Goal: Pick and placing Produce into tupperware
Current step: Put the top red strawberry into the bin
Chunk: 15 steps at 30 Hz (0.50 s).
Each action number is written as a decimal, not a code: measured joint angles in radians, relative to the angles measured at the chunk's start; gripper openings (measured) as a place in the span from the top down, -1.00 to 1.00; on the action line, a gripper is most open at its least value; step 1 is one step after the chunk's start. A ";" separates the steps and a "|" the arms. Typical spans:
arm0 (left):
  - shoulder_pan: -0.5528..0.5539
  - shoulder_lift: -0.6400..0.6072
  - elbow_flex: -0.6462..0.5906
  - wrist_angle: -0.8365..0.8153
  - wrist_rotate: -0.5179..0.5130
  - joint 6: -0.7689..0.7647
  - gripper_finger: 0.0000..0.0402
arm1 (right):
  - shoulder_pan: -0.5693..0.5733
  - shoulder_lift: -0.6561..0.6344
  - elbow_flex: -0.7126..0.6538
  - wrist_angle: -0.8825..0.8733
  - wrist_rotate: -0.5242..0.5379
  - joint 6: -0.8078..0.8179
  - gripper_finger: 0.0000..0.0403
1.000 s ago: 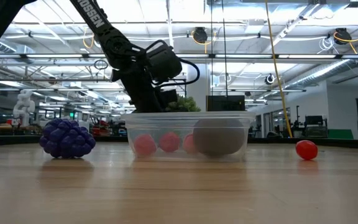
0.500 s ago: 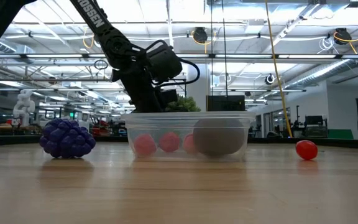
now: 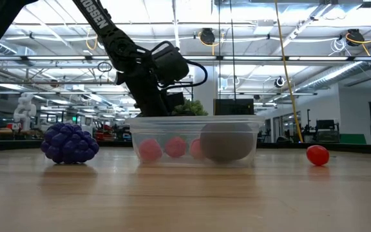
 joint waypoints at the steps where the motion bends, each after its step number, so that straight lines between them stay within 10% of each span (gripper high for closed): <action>1: 0.000 0.000 0.000 0.000 0.001 0.000 -0.21 | 0.000 0.000 0.000 0.000 0.000 0.000 0.06; 15: 0.000 0.000 0.000 0.000 0.041 0.027 0.06 | 0.000 0.000 0.000 0.000 0.000 0.000 0.06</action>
